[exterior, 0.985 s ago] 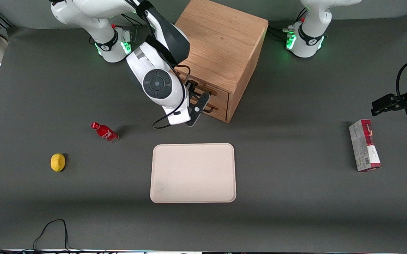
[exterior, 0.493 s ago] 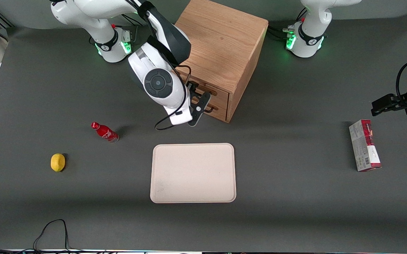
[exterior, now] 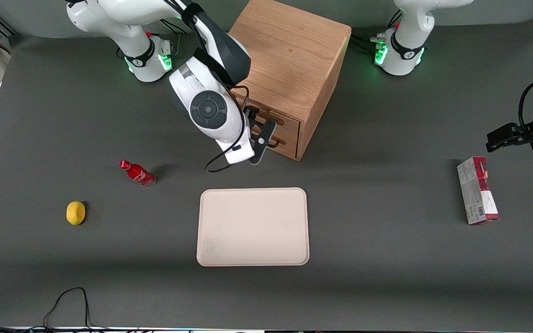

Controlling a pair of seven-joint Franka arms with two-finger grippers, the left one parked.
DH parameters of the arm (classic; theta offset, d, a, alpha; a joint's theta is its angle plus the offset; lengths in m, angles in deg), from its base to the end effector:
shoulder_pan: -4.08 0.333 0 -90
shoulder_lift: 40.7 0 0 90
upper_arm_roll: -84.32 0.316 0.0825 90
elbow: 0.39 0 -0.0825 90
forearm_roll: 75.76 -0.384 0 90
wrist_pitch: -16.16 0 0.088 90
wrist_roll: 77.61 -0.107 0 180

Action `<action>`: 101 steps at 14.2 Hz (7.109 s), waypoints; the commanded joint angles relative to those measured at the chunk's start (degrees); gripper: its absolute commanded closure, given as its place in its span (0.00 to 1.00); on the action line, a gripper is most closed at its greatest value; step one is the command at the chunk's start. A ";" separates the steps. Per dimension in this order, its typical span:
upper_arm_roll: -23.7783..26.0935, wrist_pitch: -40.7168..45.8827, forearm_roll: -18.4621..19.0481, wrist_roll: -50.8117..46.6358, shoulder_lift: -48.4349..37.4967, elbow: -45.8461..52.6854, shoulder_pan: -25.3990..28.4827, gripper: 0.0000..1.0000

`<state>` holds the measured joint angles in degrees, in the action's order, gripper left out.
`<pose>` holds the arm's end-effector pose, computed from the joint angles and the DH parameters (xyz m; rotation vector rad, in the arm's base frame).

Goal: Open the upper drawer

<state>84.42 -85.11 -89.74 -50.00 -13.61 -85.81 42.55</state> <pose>0.5108 0.4342 0.3863 -2.4932 -1.5003 0.3177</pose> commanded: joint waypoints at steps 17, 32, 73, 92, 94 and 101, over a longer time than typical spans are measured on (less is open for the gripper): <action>-1.24 -6.48 -0.17 1.66 0.86 0.61 -2.87 0.00; -1.68 9.53 -0.69 0.78 -9.86 -0.61 -3.06 0.00; -1.76 -5.42 -1.31 -6.87 -3.89 -6.33 -0.06 0.00; -1.85 -5.51 -1.05 -6.08 0.50 -0.09 -4.54 0.00; -1.85 -5.42 -0.96 -6.08 1.29 0.96 -5.25 0.00; -1.76 -5.42 -1.05 -3.80 3.05 3.59 -7.36 0.00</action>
<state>82.47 -90.75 -90.47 -55.91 -12.41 -85.18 35.96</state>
